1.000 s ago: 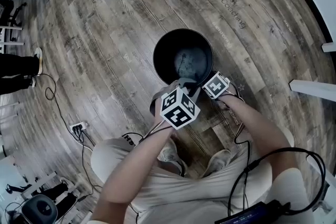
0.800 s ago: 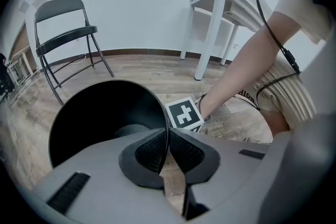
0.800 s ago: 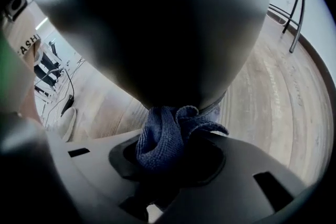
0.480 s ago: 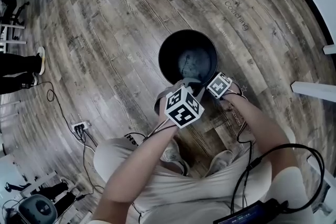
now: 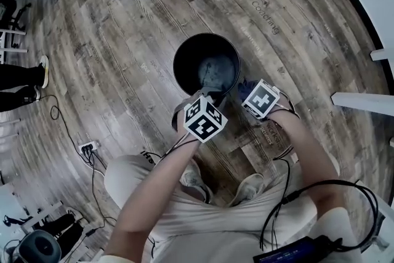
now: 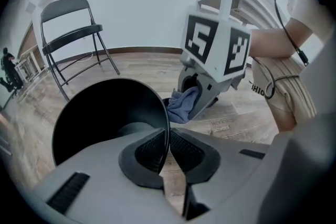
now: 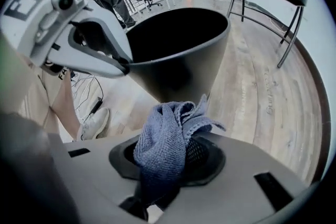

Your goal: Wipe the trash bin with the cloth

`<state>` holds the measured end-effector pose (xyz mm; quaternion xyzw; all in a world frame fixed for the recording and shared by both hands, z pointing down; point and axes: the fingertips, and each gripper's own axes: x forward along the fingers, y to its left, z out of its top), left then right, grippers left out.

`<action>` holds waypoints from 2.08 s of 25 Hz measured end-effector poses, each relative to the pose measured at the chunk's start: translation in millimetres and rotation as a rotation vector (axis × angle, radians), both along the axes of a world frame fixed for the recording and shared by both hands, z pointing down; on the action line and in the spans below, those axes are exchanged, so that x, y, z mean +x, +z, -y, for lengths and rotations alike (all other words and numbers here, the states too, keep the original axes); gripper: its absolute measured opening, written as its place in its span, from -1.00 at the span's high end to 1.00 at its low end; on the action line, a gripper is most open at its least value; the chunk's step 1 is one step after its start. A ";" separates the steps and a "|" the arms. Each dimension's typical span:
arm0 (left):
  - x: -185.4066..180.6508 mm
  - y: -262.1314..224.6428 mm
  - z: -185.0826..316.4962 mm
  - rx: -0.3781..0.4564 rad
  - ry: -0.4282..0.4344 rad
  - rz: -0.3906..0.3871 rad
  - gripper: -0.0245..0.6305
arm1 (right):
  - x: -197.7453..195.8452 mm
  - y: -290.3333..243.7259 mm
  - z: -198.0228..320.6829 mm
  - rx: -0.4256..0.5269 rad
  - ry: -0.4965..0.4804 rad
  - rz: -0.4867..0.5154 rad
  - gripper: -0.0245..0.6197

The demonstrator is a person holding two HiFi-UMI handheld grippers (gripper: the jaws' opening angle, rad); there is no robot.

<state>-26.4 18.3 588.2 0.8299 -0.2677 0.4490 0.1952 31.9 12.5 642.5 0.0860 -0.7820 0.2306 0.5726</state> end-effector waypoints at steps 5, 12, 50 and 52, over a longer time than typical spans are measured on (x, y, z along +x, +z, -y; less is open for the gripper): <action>3.3 12.3 5.7 -0.006 -0.110 0.123 0.76 | 4.6 -19.6 5.9 0.026 0.004 0.017 0.59; 15.7 9.1 23.2 -0.081 -0.337 0.076 0.76 | 11.2 -28.0 7.6 0.054 0.001 0.030 0.58; -18.5 10.7 -13.7 -0.031 0.168 0.119 0.80 | -37.1 113.6 2.3 0.073 -0.042 0.073 0.58; -17.9 10.5 -13.5 -0.046 0.169 0.117 0.80 | -34.5 127.2 -1.0 0.066 -0.045 0.057 0.58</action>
